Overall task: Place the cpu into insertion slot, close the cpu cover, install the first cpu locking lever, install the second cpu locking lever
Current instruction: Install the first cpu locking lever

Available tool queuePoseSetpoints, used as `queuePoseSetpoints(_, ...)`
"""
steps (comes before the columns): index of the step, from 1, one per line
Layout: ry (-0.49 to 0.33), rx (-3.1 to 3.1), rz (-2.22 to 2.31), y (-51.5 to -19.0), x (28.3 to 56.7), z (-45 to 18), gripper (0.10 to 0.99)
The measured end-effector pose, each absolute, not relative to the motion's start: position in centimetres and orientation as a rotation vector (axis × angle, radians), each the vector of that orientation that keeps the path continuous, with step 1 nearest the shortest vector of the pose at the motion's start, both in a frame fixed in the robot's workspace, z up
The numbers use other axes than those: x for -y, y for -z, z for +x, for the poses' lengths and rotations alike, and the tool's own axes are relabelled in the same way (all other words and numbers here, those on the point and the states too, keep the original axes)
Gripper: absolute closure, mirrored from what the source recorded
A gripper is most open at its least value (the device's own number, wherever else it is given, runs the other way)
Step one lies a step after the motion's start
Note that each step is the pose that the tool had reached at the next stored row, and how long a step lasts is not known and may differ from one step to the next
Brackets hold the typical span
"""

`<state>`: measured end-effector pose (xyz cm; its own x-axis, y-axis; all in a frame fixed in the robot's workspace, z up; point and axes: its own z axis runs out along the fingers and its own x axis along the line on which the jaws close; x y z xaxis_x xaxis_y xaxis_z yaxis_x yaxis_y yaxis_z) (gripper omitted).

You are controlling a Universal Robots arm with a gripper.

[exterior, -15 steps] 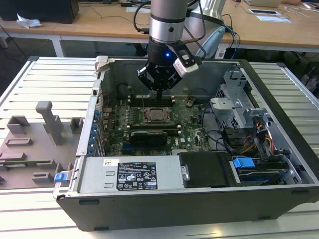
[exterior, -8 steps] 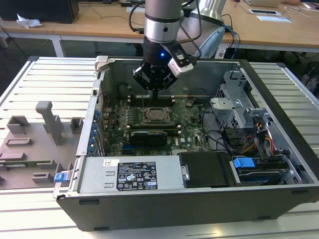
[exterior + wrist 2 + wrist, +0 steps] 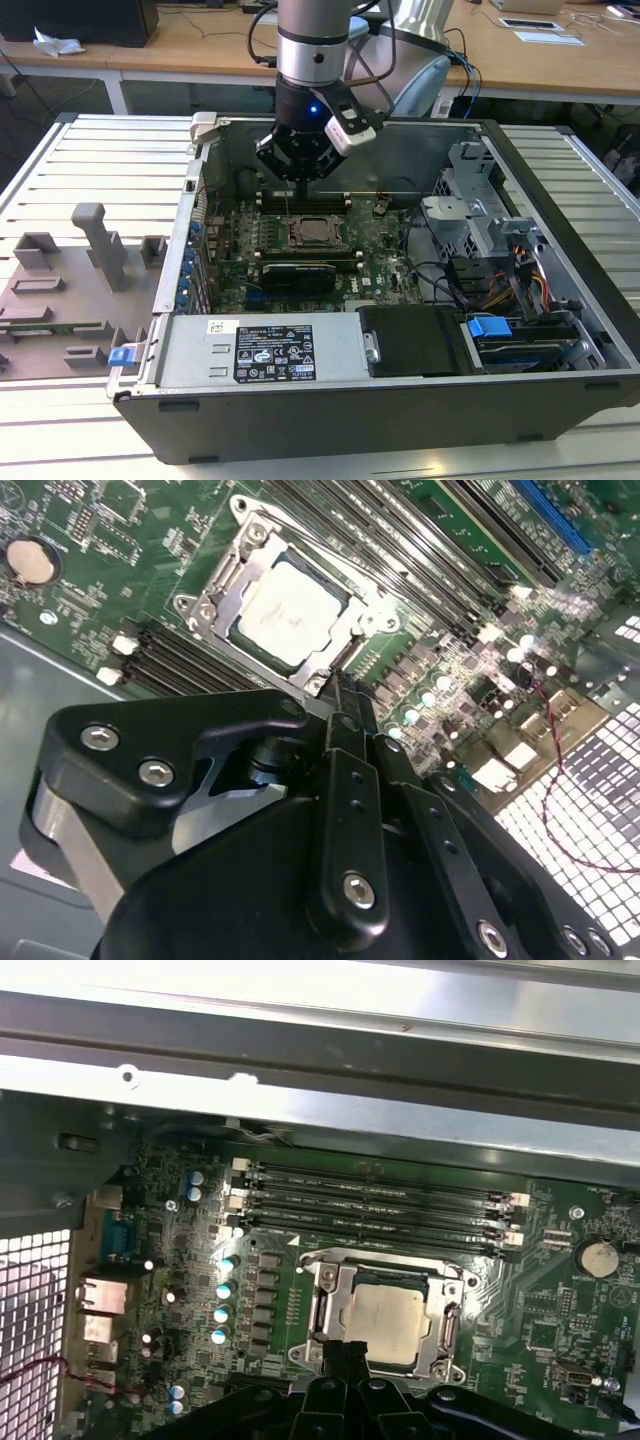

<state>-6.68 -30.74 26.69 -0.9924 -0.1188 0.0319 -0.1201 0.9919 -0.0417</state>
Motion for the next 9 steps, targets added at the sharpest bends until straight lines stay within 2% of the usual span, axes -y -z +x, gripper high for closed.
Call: queuePoseSetpoints(9, -0.068, 3.106, 0.186, -26.7, 30.7, -8.1, 0.98)
